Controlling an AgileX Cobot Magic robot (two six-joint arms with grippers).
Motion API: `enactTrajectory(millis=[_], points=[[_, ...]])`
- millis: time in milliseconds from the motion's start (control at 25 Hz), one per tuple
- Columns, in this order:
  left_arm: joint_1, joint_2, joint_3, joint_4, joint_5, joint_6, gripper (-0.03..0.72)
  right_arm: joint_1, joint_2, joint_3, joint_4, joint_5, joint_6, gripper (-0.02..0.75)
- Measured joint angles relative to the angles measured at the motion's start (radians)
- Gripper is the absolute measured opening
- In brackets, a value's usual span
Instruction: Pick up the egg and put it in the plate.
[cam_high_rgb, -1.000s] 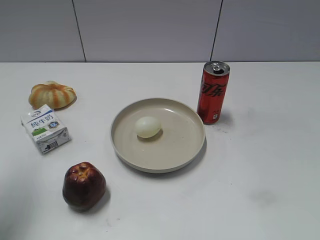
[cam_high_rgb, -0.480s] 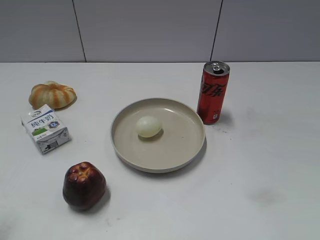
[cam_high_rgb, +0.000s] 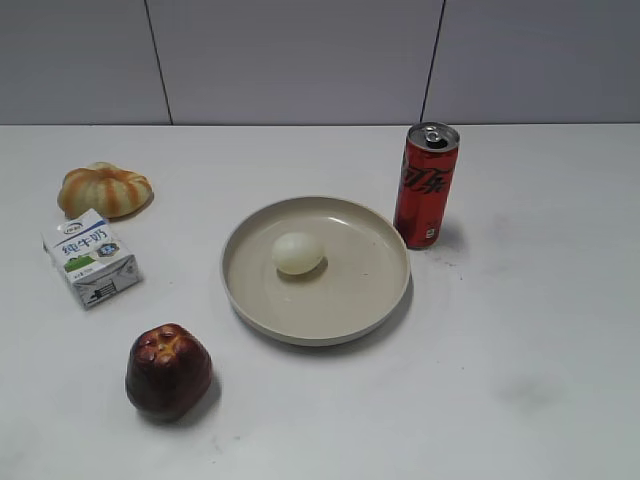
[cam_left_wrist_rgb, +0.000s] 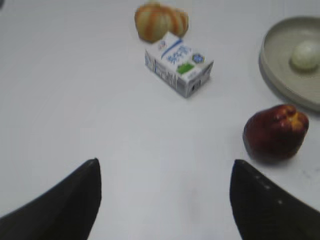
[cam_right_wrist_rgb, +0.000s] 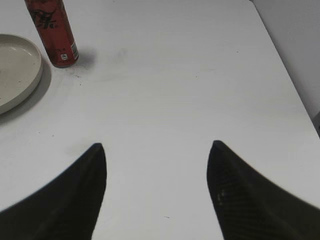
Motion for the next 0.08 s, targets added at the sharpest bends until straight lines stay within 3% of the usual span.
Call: enactTrajectory(millis=[80], points=[[0.0,-0.074,0.01,-0.001,-0.012,0.0,0.591,0.0,0.0,0.0,0.0,0.0,0.0,0.482]])
